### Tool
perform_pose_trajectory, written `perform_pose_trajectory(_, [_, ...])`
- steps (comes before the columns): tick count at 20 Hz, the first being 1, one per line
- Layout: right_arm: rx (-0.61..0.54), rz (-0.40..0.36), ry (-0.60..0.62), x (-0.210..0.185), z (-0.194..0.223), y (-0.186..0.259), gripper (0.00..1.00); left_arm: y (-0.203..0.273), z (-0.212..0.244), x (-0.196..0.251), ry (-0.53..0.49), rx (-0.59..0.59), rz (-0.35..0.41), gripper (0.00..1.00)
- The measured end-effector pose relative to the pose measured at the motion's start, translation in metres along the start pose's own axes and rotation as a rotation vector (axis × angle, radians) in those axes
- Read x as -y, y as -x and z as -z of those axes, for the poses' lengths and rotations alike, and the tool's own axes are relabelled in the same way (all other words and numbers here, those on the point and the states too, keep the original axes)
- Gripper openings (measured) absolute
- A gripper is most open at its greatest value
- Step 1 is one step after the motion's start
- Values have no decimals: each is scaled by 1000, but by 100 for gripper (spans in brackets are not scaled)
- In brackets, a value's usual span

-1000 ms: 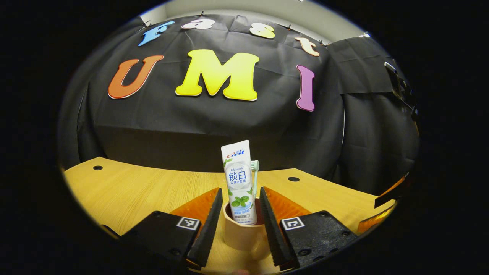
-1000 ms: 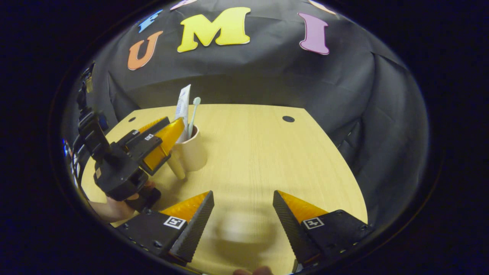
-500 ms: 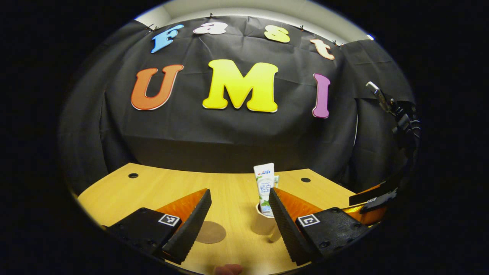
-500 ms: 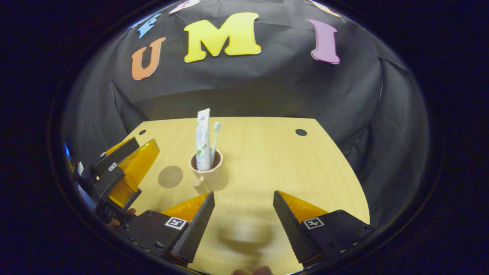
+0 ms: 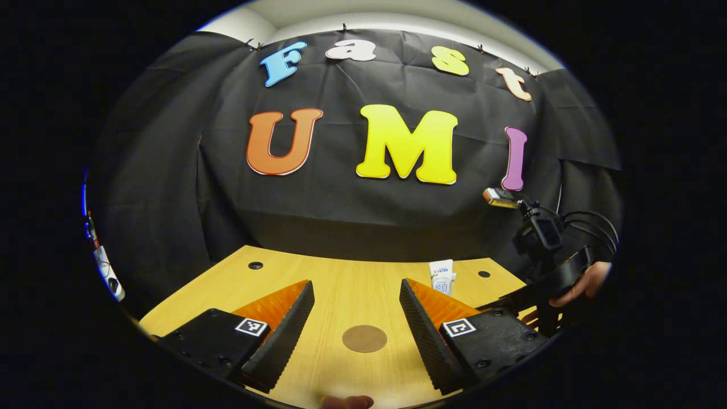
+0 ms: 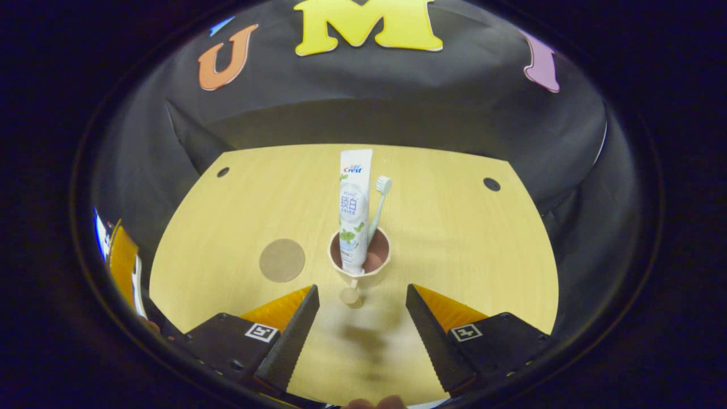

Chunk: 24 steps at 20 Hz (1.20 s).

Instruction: Put the toothbrush and toothpaste on the desktop into the cup, then pick up the cup and place it on the coaster on the desktop.

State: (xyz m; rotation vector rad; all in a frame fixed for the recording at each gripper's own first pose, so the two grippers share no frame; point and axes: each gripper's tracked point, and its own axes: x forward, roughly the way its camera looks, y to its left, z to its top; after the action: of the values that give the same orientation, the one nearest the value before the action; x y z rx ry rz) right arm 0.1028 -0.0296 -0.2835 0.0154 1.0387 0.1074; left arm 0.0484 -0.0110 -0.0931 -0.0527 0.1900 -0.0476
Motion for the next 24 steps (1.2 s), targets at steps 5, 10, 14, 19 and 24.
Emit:
perform_pose_trajectory(5, [-180,36,-25,-8,9,-40,95,-5,-9,-40,-3,4,-68,96])
perform_pose_trajectory(10, [-313,83,-59,-5,23,-80,95,-10,2,-66,11,-49,-116,96])
perform_pose_trajectory(14, [-364,101,-63,-5,29,-95,93,-7,14,-81,20,-92,-143,96])
perform_pose_trajectory(19, [-386,131,-47,0,33,-97,53,-4,26,-88,42,-130,-154,96])
perform_pose_trajectory(24, [-386,129,-52,-1,30,-96,26,0,28,-94,45,-141,-165,96])
